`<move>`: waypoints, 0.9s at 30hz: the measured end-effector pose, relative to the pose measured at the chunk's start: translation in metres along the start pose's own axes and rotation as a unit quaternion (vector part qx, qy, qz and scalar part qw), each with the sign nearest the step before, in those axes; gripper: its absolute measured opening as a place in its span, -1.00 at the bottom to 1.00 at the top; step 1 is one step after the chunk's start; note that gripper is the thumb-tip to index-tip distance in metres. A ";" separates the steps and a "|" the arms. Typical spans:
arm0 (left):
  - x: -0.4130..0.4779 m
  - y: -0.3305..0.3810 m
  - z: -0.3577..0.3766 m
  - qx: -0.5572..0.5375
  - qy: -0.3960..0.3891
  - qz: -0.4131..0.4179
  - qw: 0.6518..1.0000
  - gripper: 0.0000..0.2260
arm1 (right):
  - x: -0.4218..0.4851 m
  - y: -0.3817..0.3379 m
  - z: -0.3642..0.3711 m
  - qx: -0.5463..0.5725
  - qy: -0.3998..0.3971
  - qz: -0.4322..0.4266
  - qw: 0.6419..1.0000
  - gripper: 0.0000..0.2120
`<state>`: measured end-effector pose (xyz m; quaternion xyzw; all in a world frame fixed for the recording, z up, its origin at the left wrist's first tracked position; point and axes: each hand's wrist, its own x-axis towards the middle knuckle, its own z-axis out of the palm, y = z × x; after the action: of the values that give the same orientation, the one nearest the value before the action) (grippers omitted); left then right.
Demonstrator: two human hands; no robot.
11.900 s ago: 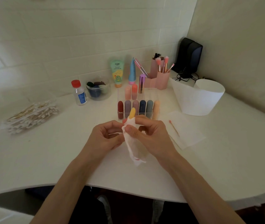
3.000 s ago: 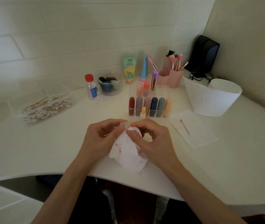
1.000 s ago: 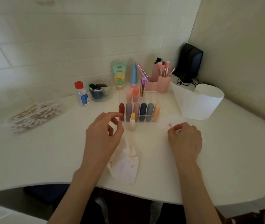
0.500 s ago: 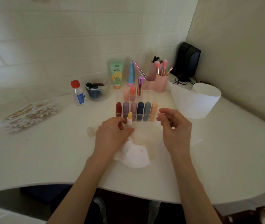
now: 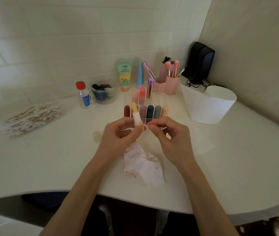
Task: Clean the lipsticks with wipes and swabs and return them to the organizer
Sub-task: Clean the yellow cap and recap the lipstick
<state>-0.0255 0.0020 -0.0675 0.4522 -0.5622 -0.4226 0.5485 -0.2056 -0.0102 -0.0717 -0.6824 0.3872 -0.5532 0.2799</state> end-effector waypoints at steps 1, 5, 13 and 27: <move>-0.001 0.001 0.000 -0.006 -0.010 0.003 1.000 -0.85 | 0.000 0.001 0.000 -0.002 0.001 -0.003 1.000 -0.92; -0.003 0.000 -0.001 -0.013 -0.035 0.006 0.999 -0.78 | 0.000 0.001 0.000 -0.003 0.014 -0.008 1.000 -0.90; -0.004 -0.003 -0.002 -0.012 -0.049 0.019 0.999 -0.77 | 0.000 0.004 0.000 0.026 -0.017 0.017 0.999 -0.82; -0.002 -0.008 -0.003 -0.029 -0.064 0.026 0.997 -0.64 | 0.000 0.009 -0.001 0.036 -0.036 0.029 0.998 -0.83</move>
<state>-0.0222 0.0020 -0.0754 0.3933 -0.5950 -0.4524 0.5353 -0.2081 -0.0145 -0.0787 -0.6795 0.3766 -0.5338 0.3339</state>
